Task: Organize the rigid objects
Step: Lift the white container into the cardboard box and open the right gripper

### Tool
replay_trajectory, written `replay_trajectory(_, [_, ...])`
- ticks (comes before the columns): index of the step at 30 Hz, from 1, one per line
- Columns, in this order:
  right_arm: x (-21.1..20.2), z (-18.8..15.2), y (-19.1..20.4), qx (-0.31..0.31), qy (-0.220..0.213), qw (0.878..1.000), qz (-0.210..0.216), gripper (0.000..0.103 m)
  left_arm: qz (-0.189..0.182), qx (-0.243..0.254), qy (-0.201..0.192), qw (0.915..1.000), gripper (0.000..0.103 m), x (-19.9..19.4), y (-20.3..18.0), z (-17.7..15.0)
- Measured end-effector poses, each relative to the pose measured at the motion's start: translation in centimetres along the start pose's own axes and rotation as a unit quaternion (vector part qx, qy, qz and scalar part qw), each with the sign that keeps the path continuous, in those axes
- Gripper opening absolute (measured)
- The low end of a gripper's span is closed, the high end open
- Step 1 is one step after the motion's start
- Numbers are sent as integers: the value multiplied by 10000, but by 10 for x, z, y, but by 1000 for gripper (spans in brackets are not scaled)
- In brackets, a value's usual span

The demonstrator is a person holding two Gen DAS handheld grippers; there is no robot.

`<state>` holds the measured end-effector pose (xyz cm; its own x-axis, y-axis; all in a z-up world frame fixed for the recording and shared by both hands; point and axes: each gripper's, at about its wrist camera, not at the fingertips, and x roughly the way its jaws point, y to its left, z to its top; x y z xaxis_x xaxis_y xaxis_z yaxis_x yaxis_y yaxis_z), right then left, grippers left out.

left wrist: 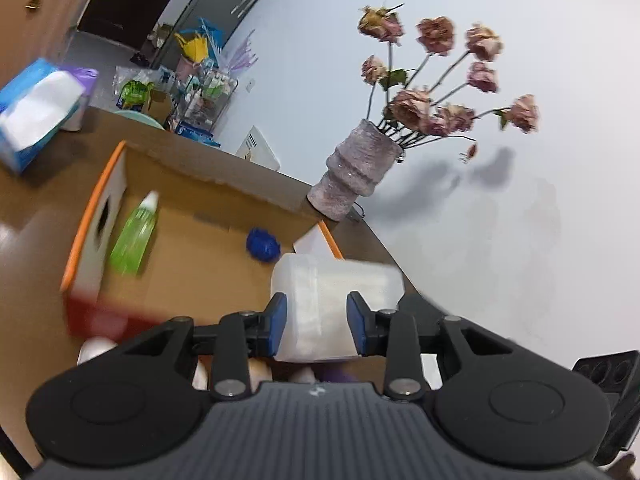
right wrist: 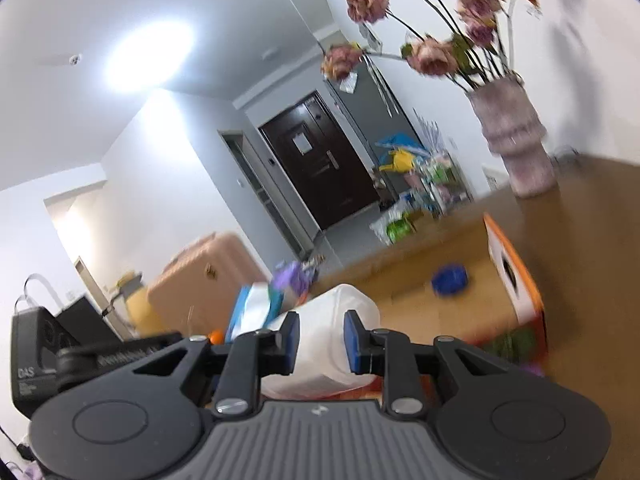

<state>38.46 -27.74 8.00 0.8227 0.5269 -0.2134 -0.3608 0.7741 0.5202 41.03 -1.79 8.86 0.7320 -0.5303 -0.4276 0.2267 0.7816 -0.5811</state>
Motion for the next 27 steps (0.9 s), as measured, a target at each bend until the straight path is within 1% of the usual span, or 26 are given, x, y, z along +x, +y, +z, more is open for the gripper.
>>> replay_trajectory(4, [61, 38, -18, -77, 164, 9998, -46, 23, 152, -146, 117, 9997, 33, 49, 16, 44])
replay_trajectory(6, [94, 49, -35, 73, 401, 9991, -105, 23, 311, -162, 244, 9991, 33, 75, 29, 59])
replay_trajectory(8, [129, 56, -54, 305, 689, 9971, -109, 23, 454, -307, 349, 9979, 33, 99, 46, 70])
replay_trajectory(12, [187, 56, -81, 575, 1144, 9916, -170, 23, 690, -482, 602, 9946, 31, 137, 82, 81])
replay_trajectory(14, [211, 47, -90, 601, 1389, 9882, -231, 23, 899, -551, 594, 9926, 32, 148, 97, 81])
replay_trajectory(15, [220, 40, -94, 586, 1518, 9862, -300, 23, 997, -568, 595, 9916, 32, 152, 103, 81])
replay_trajectory(16, [227, 36, -97, 617, 1663, 9831, -454, 25, 1027, -601, 699, 9904, 32, 156, 108, 81])
replay_trajectory(17, [229, 36, -98, 692, 1736, 9808, -550, 25, 921, -643, 760, 9908, 33, 157, 110, 83])
replay_trajectory(18, [228, 38, -97, 636, 1601, 9838, -503, 25, 827, -619, 705, 9921, 39, 155, 110, 84])
replay_trajectory(19, [225, 39, -93, 477, 1453, 9867, -548, 30, 859, -501, 600, 9932, 42, 153, 107, 85])
replay_trajectory(20, [223, 38, -90, 307, 1369, 9878, -670, 41, 960, -349, 489, 9936, 48, 151, 103, 84])
replay_trajectory(21, [222, 37, -85, 140, 1334, 9878, -795, 44, 1005, -260, 423, 9937, 48, 149, 101, 83])
replay_trajectory(23, [221, 34, -81, -8, 1369, 9876, -769, 48, 1022, -201, 481, 9934, 50, 148, 98, 81])
replay_trajectory(24, [220, 33, -79, -38, 1400, 9875, -728, 50, 1084, -174, 455, 9929, 53, 146, 96, 80])
replay_trajectory(25, [216, 32, -78, -91, 1385, 9878, -710, 55, 1230, -131, 400, 9915, 56, 142, 94, 80])
replay_trajectory(26, [210, 32, -76, -189, 1341, 9879, -754, 61, 1385, -31, 341, 9898, 61, 136, 91, 79])
replay_trajectory(27, [203, 35, -74, -292, 1308, 9877, -805, 63, 1484, 111, 268, 9885, 65, 128, 87, 79])
